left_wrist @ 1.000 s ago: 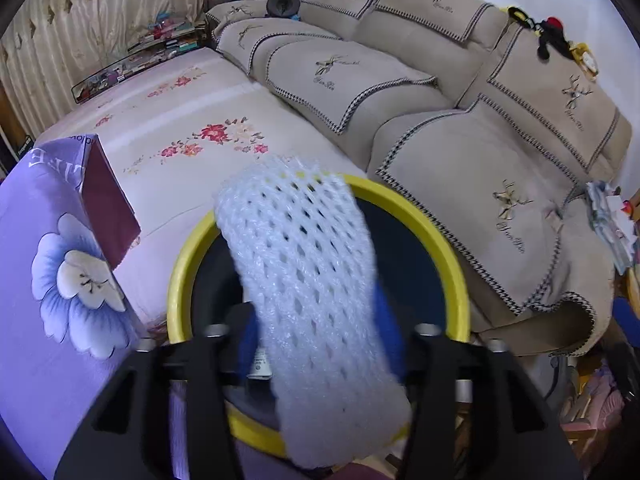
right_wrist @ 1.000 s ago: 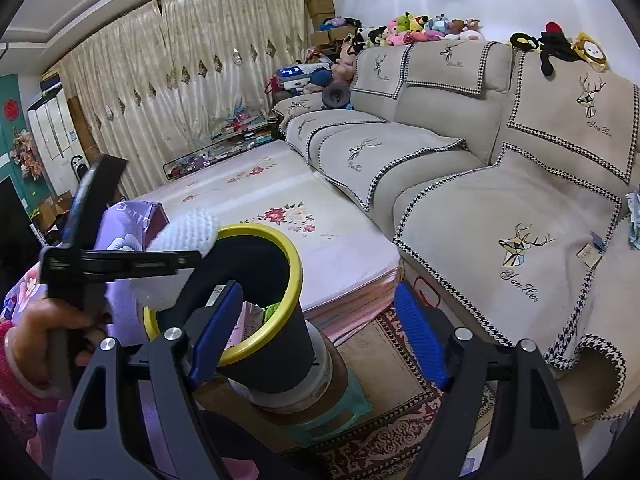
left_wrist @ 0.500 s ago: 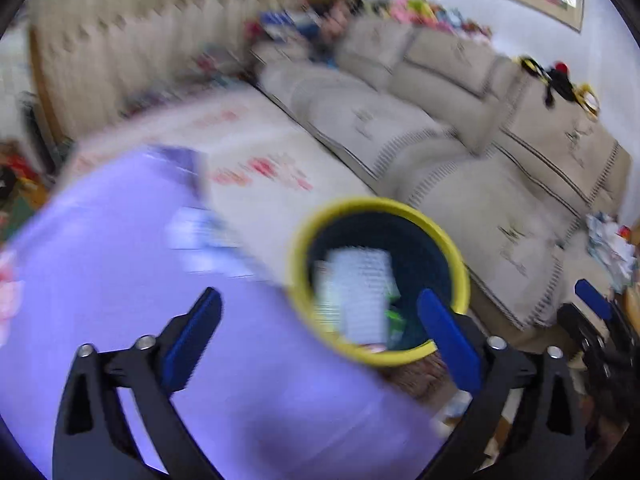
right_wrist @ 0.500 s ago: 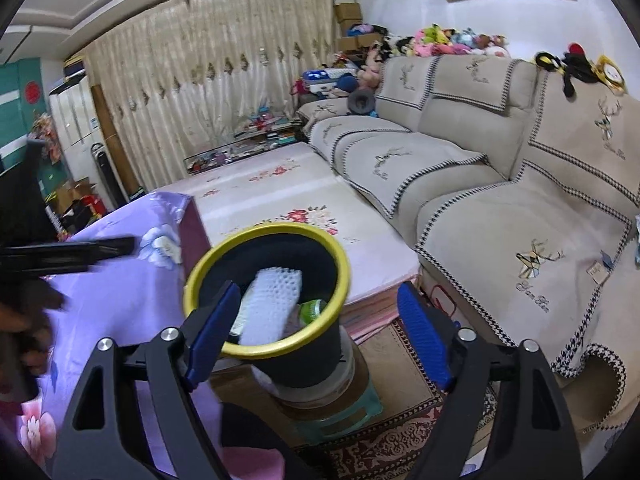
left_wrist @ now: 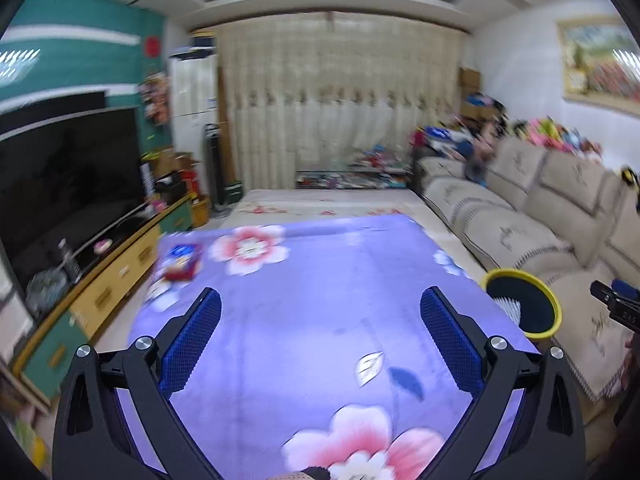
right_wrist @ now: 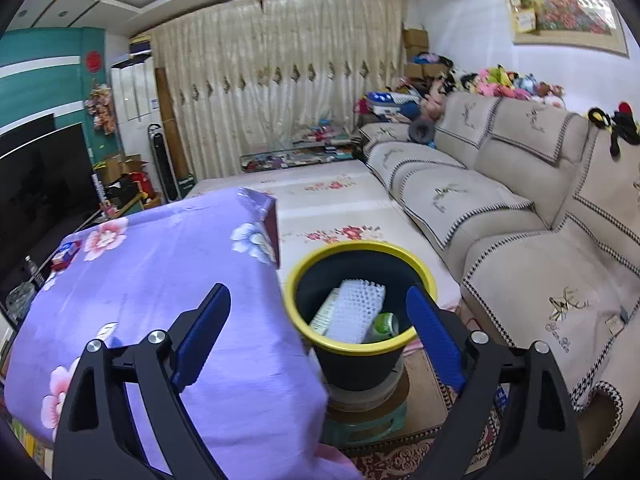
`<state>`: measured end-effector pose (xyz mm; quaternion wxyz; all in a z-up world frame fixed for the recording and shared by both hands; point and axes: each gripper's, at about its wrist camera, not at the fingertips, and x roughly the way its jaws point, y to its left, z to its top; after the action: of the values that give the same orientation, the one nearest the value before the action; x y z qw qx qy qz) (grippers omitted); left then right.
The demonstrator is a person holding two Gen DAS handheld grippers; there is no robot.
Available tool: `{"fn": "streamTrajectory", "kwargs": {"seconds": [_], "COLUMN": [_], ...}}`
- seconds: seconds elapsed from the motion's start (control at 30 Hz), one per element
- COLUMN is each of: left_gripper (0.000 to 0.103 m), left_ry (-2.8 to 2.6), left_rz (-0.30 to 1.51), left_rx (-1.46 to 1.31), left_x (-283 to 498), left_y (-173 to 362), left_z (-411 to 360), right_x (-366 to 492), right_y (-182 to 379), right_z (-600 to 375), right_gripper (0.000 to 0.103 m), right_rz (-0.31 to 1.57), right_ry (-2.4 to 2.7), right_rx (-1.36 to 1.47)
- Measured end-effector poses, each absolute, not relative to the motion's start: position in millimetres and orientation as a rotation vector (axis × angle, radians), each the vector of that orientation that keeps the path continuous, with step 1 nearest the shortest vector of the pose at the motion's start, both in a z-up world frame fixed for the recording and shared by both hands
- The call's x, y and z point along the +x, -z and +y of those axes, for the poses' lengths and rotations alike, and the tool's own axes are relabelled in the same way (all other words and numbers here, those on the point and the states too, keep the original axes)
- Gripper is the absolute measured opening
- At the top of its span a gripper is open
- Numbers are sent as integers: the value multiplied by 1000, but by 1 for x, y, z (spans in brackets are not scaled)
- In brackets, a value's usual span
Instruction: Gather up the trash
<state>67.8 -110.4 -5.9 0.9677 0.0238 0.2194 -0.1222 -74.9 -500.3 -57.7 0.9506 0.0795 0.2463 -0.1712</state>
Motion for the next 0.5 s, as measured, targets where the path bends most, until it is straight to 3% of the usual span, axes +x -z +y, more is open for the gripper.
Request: {"fn": "streamTrajectory", "kwargs": {"seconds": [0.27,0.5], "left_gripper": [98,98], "left_ry": [198,188], "left_rz": [453,417], "left_rx": [-27,-12], "left_x": [40,23], "left_y": [16,7], "left_z": [-51,-65], "right_x": [-90,-96], "right_y": [41,41], "right_z": [-465,-465], "right_gripper": [88,89], "right_rz": [475,473], "right_ry": [323,303], "right_rx": [110,120]}}
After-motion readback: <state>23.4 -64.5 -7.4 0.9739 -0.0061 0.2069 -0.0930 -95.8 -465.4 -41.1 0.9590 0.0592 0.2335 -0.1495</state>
